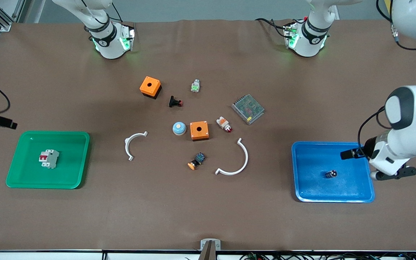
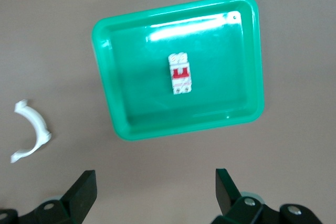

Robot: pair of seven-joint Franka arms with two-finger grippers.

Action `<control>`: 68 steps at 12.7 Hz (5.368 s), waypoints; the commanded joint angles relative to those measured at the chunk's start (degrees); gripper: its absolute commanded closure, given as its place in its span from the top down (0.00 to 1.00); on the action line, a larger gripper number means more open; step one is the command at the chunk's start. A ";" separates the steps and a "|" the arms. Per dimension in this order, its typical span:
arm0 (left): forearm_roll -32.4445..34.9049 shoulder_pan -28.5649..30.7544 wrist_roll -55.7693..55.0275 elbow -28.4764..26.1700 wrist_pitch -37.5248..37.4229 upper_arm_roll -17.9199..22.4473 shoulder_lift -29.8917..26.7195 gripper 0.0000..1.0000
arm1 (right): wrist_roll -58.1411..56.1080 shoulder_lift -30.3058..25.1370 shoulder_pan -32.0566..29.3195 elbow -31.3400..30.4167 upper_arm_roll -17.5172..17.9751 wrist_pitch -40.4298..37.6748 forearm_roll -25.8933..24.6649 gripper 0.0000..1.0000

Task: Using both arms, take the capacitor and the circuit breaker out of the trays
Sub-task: 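Reach the left gripper to the capacitor while the right gripper reaches the breaker, then grasp the black capacitor with the left gripper while the right gripper grasps the breaker, then carry the capacitor and the breaker out of the trays toward the table center, then lower and release the capacitor by the white arc while the right gripper releases the breaker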

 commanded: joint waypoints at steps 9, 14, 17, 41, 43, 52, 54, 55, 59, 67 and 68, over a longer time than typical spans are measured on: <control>-0.50 0.00 0.14 3.94 12.85 0.27 15.61 0.98 | -12.87 12.90 -4.09 -9.49 0.90 27.39 7.94 1.00; -0.50 0.00 0.05 4.21 13.74 0.27 16.59 0.62 | -18.15 15.98 -3.47 -13.00 0.90 37.32 7.94 1.00; -0.59 0.00 0.05 4.38 13.74 0.27 17.02 0.41 | -18.23 17.12 -3.56 -14.42 0.90 40.16 7.94 1.00; -0.50 -28.55 -36.77 16.60 9.23 -3.69 21.05 0.22 | 12.23 10.18 21.72 -6.78 0.81 18.62 7.15 0.02; -0.50 -28.65 -36.78 16.60 10.83 -3.69 22.38 0.22 | 19.61 10.53 27.00 -8.61 0.89 22.74 7.24 0.02; -0.85 -29.53 -37.04 15.81 10.49 -4.04 23.53 0.23 | 31.95 18.00 39.14 -10.64 0.81 37.95 7.33 0.02; -0.85 -29.61 -37.30 15.81 10.40 -4.13 23.44 0.23 | 31.52 19.32 39.85 -10.56 0.90 39.54 7.33 0.02; -0.94 -29.88 -37.56 15.81 10.31 -4.13 23.44 0.23 | 31.51 19.76 40.12 -10.56 0.90 39.55 7.33 0.02; -0.85 -29.70 -37.57 15.81 10.22 -4.13 22.83 0.75 | 31.25 20.37 40.39 -10.29 0.90 39.02 7.33 0.08; -1.03 -20.93 -26.97 14.77 -8.81 -4.57 8.71 1.00 | 27.93 20.29 34.77 -0.04 0.72 24.48 7.33 1.00; -1.03 -18.57 -23.54 13.45 -11.90 -4.57 5.02 1.00 | 24.25 20.11 33.02 3.30 0.72 18.95 7.33 1.00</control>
